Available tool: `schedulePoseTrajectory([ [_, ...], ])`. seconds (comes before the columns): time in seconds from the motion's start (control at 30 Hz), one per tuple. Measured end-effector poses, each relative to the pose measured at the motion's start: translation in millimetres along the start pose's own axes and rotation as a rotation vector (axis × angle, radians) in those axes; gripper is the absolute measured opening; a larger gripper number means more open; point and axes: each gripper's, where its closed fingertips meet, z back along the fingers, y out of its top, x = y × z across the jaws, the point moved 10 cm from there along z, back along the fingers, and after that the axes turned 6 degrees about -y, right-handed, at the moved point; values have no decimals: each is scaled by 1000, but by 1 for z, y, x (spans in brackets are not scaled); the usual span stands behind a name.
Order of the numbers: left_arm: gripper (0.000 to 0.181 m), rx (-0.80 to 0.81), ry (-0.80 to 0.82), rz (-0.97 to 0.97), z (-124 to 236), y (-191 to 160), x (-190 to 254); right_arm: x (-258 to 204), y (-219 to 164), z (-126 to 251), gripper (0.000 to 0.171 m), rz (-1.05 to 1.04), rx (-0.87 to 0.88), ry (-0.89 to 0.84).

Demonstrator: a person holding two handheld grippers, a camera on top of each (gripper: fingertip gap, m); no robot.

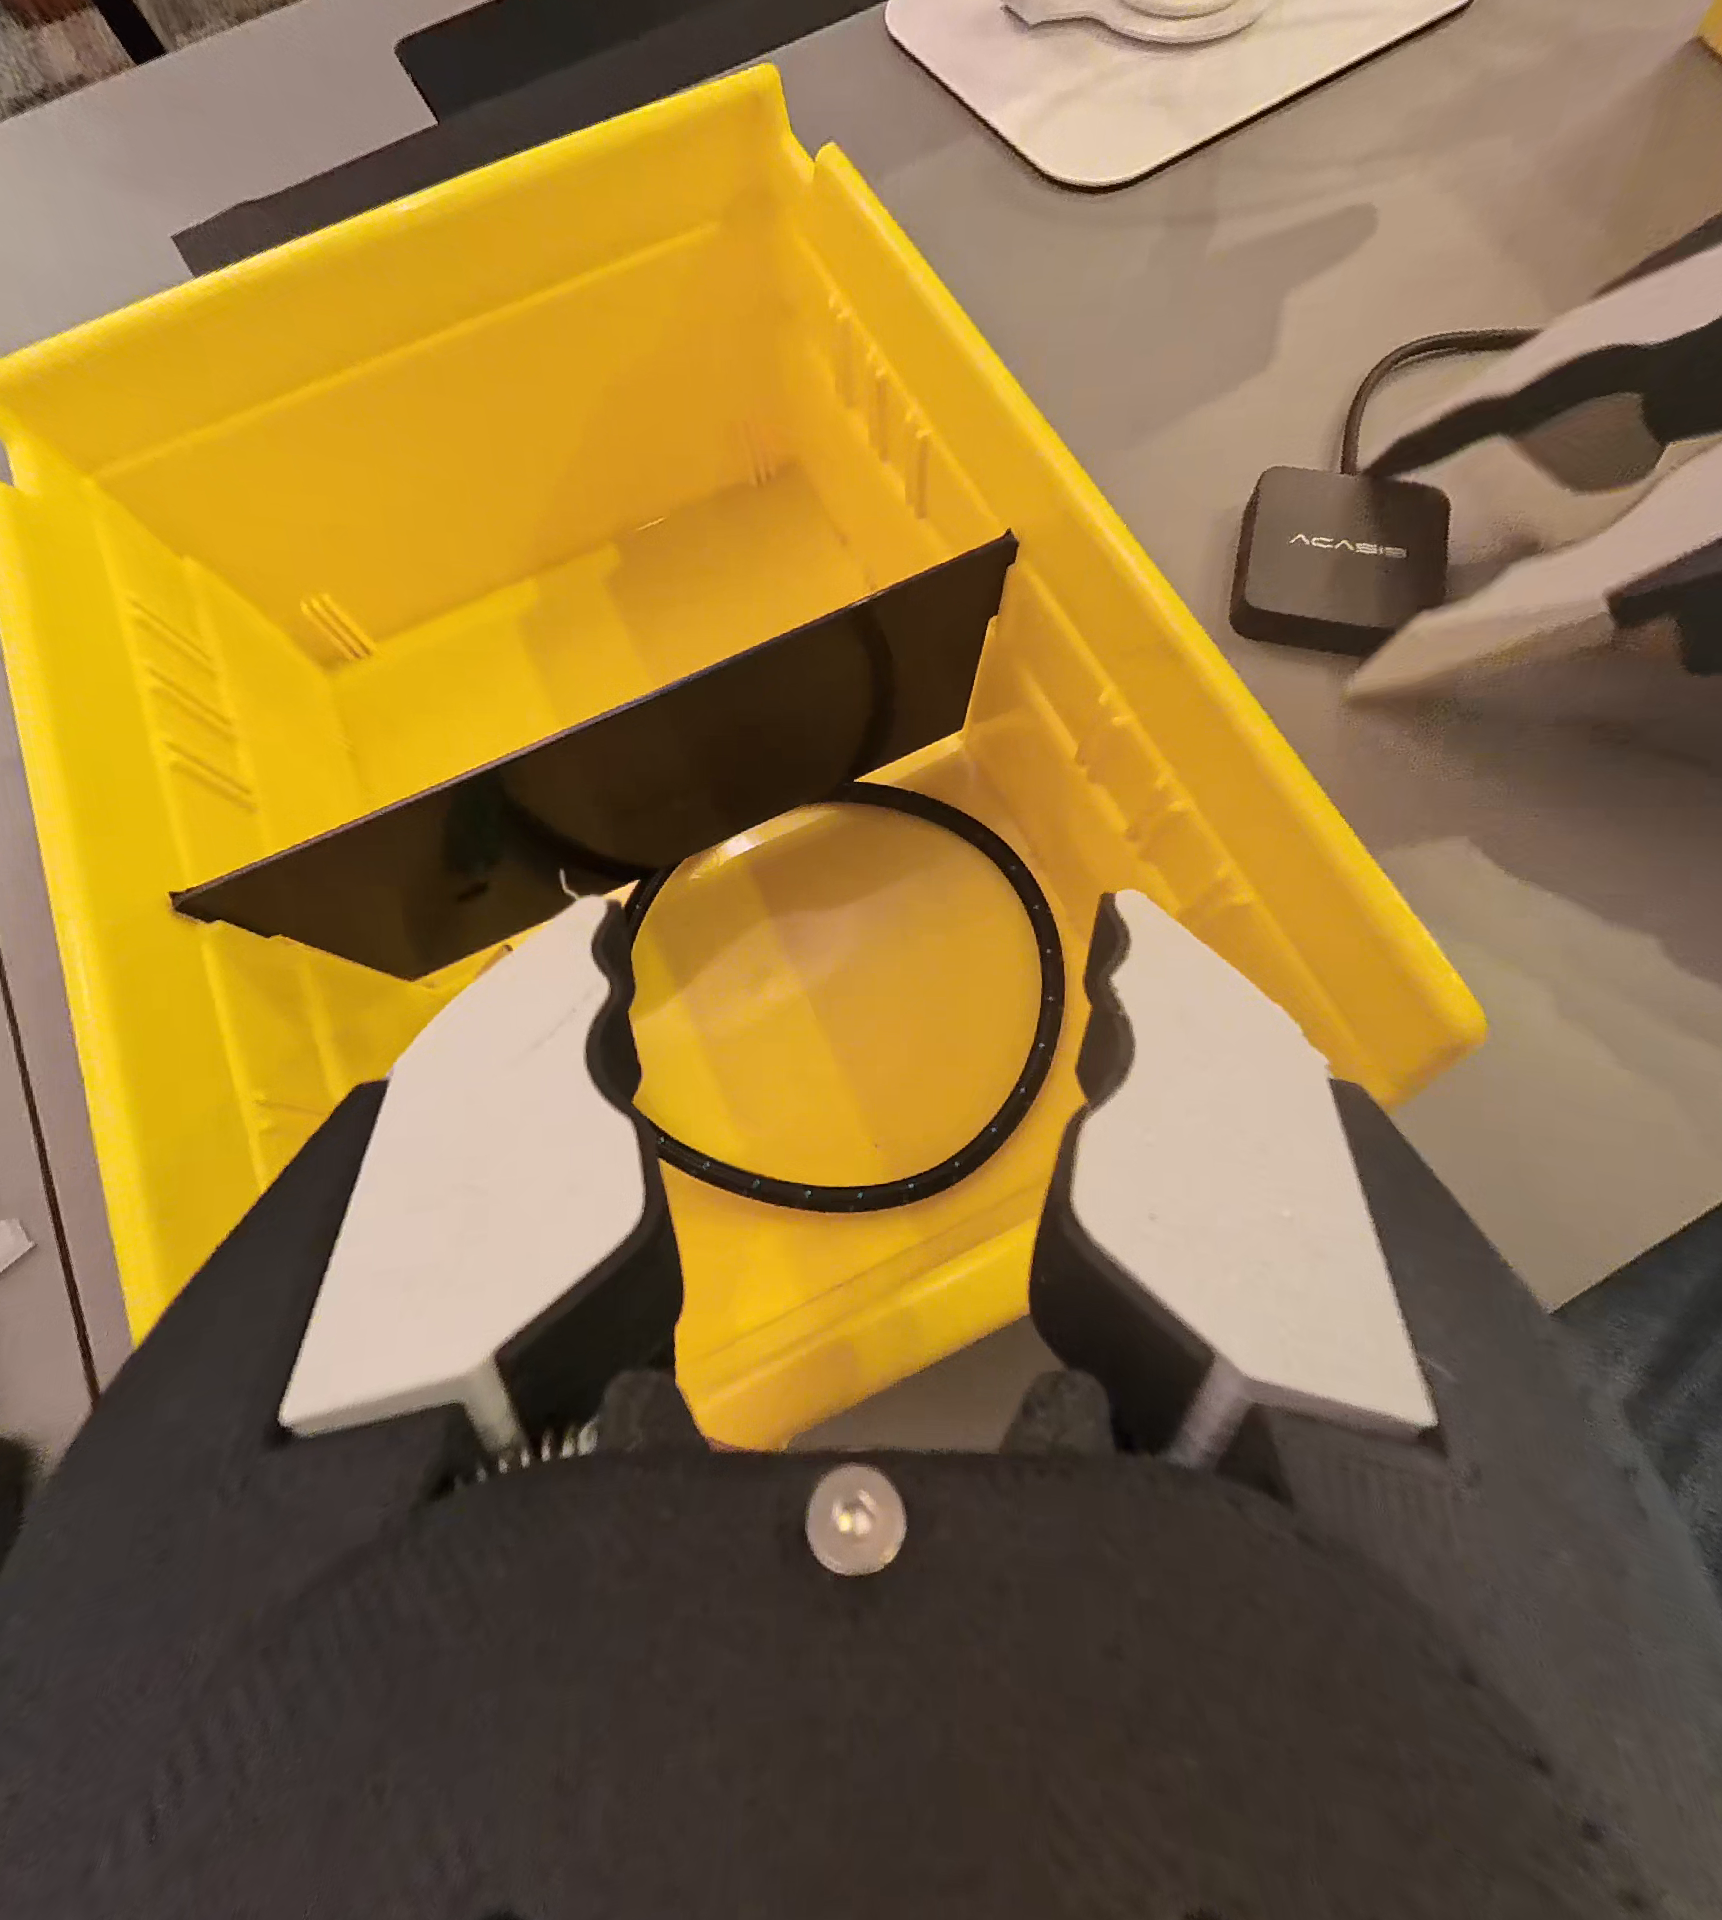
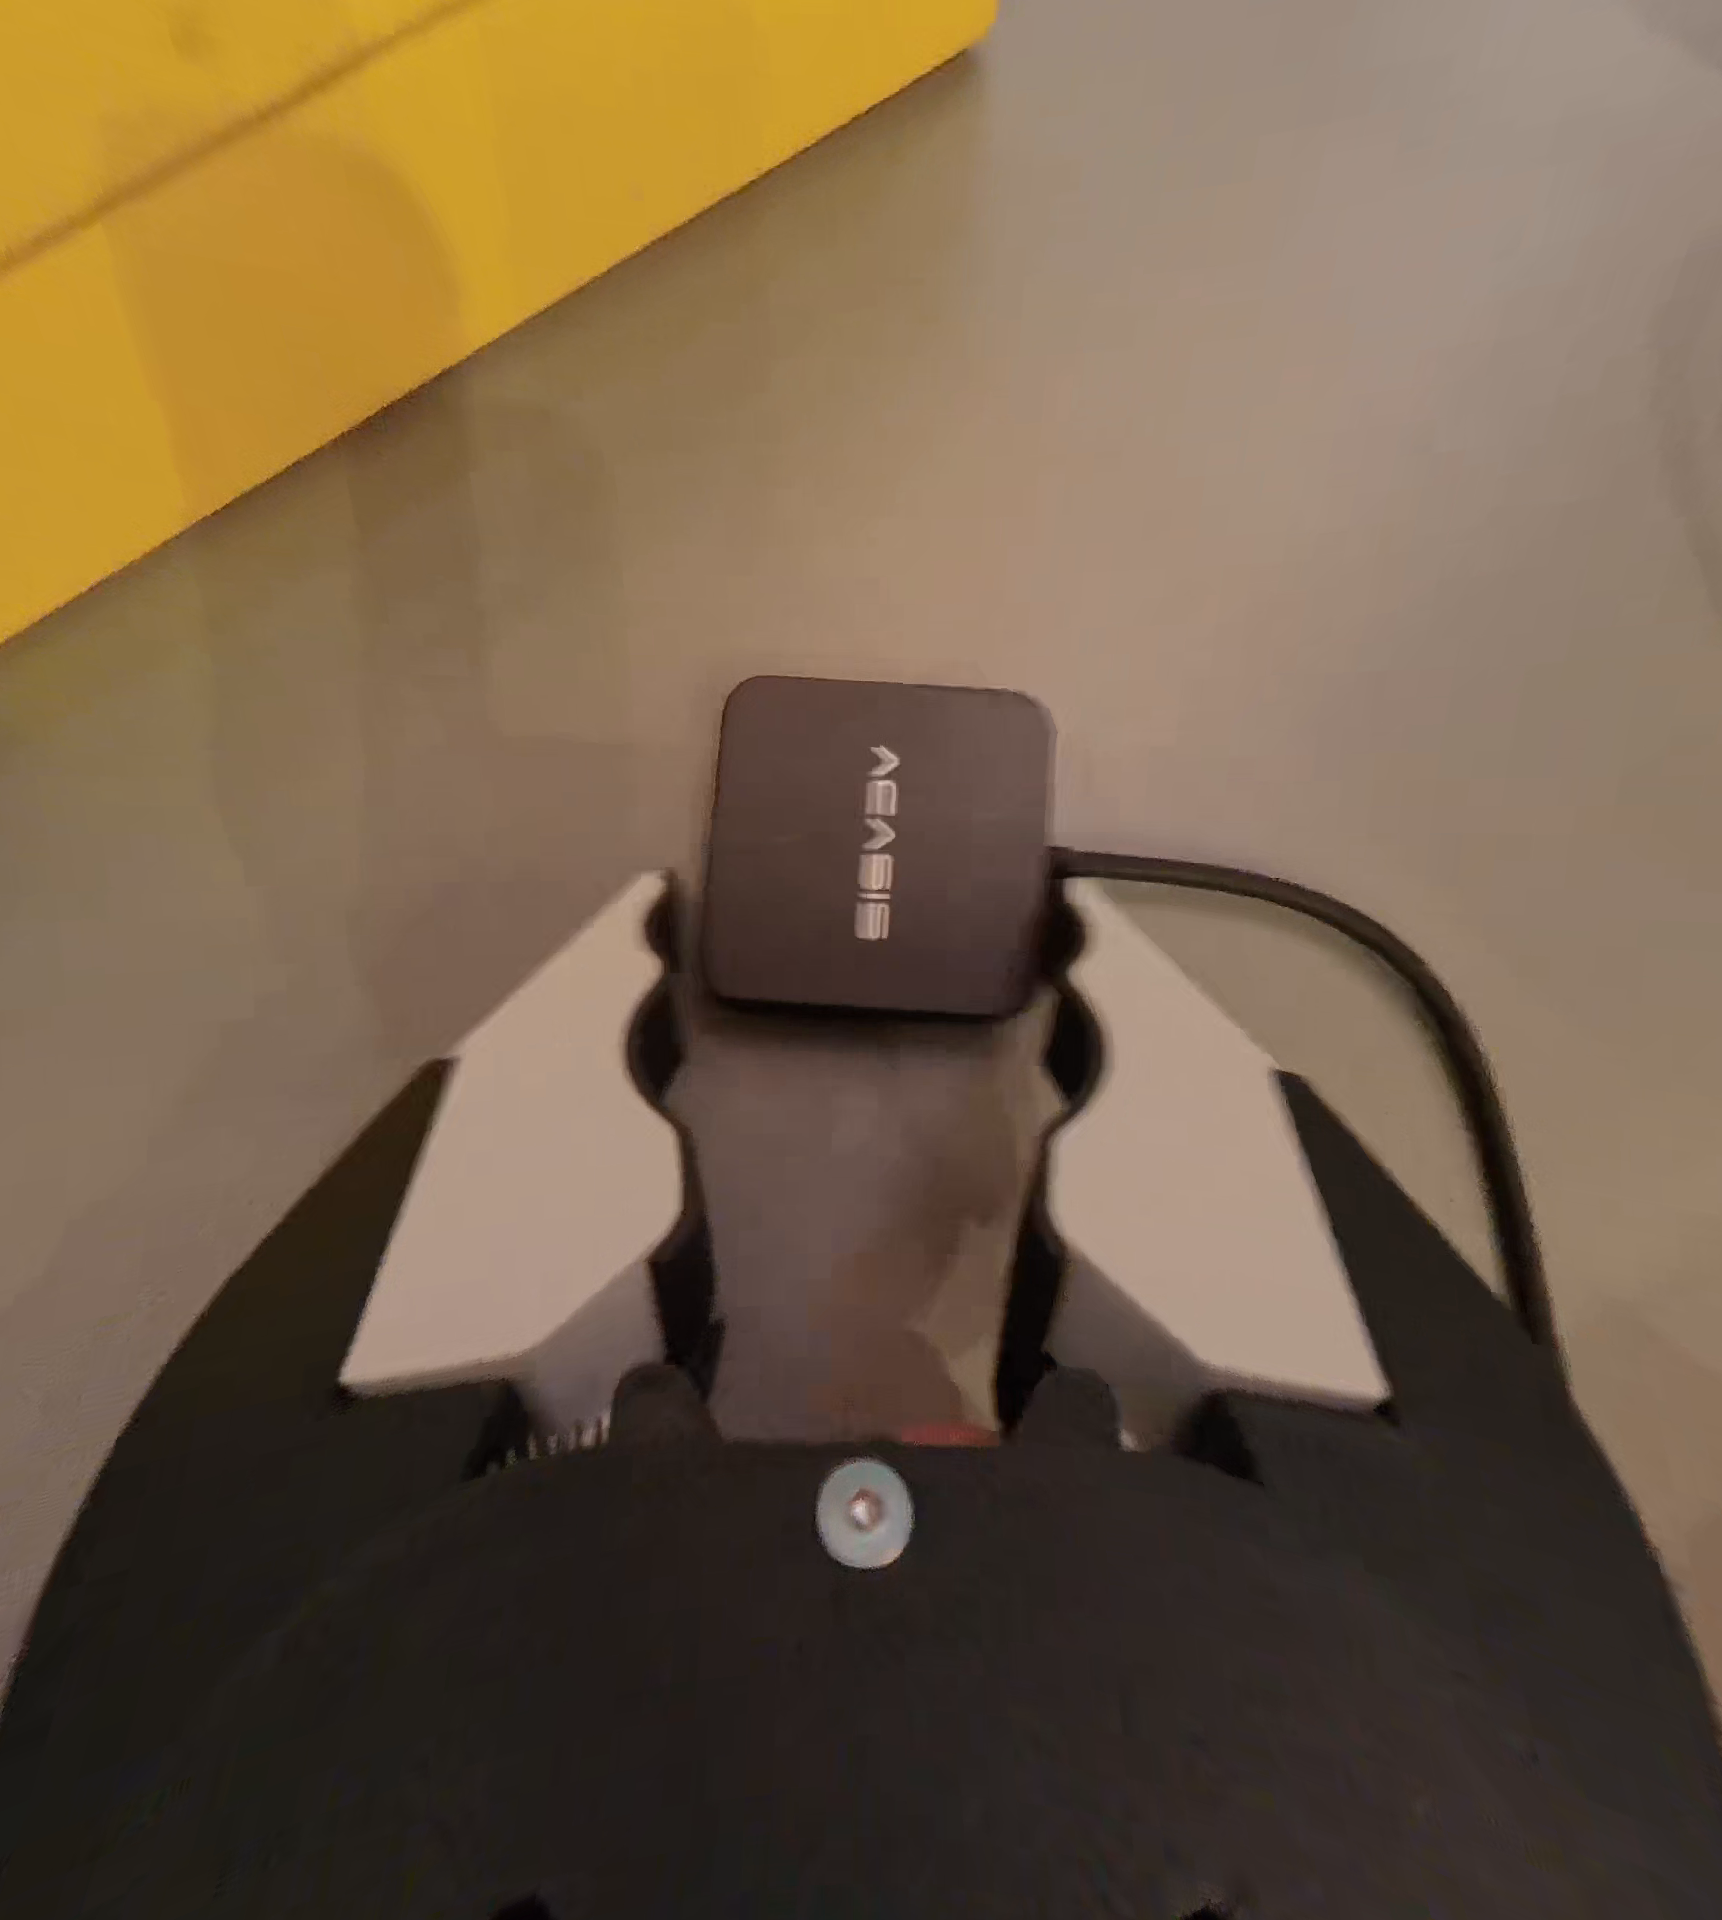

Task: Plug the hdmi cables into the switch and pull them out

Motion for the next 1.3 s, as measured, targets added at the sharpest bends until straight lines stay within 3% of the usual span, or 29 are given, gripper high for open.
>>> schedulePoseTrajectory([
  [0.23, 82, -30, 49, -23, 19, -10, -19, -2, -6, 9, 65, 92, -19, 116],
  [0.37, 72, -108, 22, 2, 23, -16, -32, -3, -16, 22, 65, 175, -56, 181],
  [0.6, 68, -390, 61, 200, -23, -16, -46, -4, -29, 37, 65, 250, -89, 248],
  [0.83, 62, -610, 131, 265, -59, -27, -62, -4, -35, 47, 63, 327, -123, 321],
  [0.97, 18, -586, 145, 285, -63, -28, -69, -4, -36, 48, 63, 337, -129, 323],
  [1.13, 12, -525, 162, 228, -59, -27, -69, -2, -34, 52, 63, 336, -109, 317],
  [1.3, 12, -398, 269, 44, -33, 0, -56, 2, -25, 67, 60, 285, -7, 359],
])
